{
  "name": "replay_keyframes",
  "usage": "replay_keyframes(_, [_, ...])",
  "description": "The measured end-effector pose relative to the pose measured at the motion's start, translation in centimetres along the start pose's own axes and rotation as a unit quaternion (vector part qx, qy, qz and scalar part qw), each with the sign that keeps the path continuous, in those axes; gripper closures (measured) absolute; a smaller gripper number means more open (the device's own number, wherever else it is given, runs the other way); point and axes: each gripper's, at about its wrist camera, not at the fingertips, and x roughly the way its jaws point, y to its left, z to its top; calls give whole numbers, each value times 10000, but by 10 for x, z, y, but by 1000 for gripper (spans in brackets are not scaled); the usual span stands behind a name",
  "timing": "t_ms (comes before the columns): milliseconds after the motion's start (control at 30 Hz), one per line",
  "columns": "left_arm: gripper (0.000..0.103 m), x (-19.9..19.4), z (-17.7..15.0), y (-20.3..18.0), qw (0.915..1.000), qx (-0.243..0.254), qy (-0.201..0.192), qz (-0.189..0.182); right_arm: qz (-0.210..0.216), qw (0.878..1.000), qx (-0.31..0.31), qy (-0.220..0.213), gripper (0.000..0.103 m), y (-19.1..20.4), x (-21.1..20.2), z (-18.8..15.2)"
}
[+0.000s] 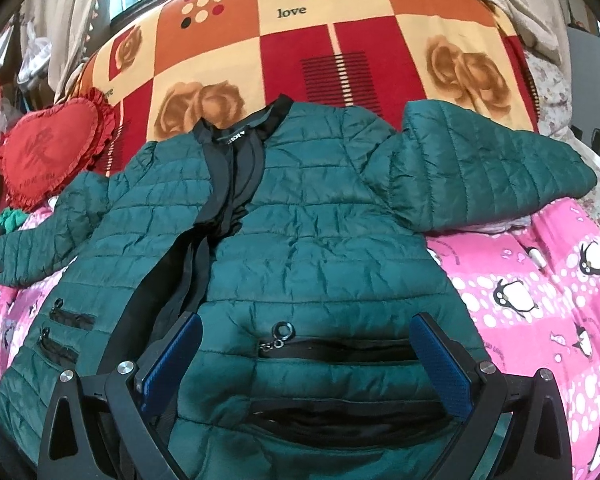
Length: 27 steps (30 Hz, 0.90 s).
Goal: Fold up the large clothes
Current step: 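Grasp the green jacket's sleeve cuff with the left gripper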
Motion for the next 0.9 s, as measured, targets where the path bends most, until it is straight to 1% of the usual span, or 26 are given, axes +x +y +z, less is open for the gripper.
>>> replay_keyframes(67, [1, 1, 7, 19, 9998, -168, -121, -53, -11, 10000, -43, 41, 0, 2, 3, 0])
replay_keyframes(133, [1, 3, 14, 39, 9983, -495, -301, -65, -36, 9999, -96, 102, 0, 4, 6, 0])
replay_keyframes(200, [1, 7, 20, 55, 9946, -903, -396, -337, -42, 9998, -120, 117, 0, 5, 7, 0])
replay_keyframes(267, [1, 11, 25, 58, 9926, -1013, -515, -428, -40, 9998, -126, 129, 0, 5, 8, 0])
replay_keyframes(333, [1, 15, 31, 55, 9914, -1010, -670, -496, -45, 9998, -134, 144, 0, 6, 9, 0])
replay_keyframes(433, [1, 22, 43, 53, 9896, -1081, -782, -539, -53, 9996, -187, 191, 0, 7, 11, 0])
replay_keyframes(467, [3, 24, 47, 51, 9891, -1098, -796, -578, -52, 9996, -212, 204, 0, 8, 12, 0])
replay_keyframes(500, [21, 26, 52, 52, 9885, -1111, -809, -627, -54, 9995, -226, 209, 0, 8, 13, 0])
replay_keyframes(533, [33, 29, 56, 55, 9885, -1133, -767, -645, -57, 9995, -235, 206, 0, 9, 13, 0])
replay_keyframes(567, [58, 32, 59, 61, 9883, -1215, -654, -650, -56, 9995, -238, 197, 0, 9, 13, 0])
replay_keyframes(600, [75, 35, 60, 65, 9874, -1331, -562, -644, -50, 9995, -238, 189, 0, 9, 13, 0])
replay_keyframes(633, [79, 35, 62, 68, 9868, -1401, -554, -594, -48, 9995, -235, 188, 0, 9, 13, 0])
replay_keyframes(667, [80, 33, 62, 69, 9870, -1402, -583, -531, -45, 9996, -232, 184, 0, 9, 13, 0])
replay_keyframes(733, [88, 27, 62, 64, 9890, -1263, -642, -427, -45, 9996, -234, 168, 0, 9, 11, 0])
replay_keyframes(767, [89, 24, 63, 59, 9896, -1196, -679, -431, -40, 9996, -232, 162, 0, 9, 11, 0])
replay_keyframes(833, [90, 17, 64, 47, 9902, -1066, -743, -506, -42, 9997, -205, 126, 0, 8, 7, 1])
replay_keyframes(900, [91, 8, 65, 29, 9904, -888, -764, -733, -81, 9998, -164, 96, 0, 6, 3, 2])
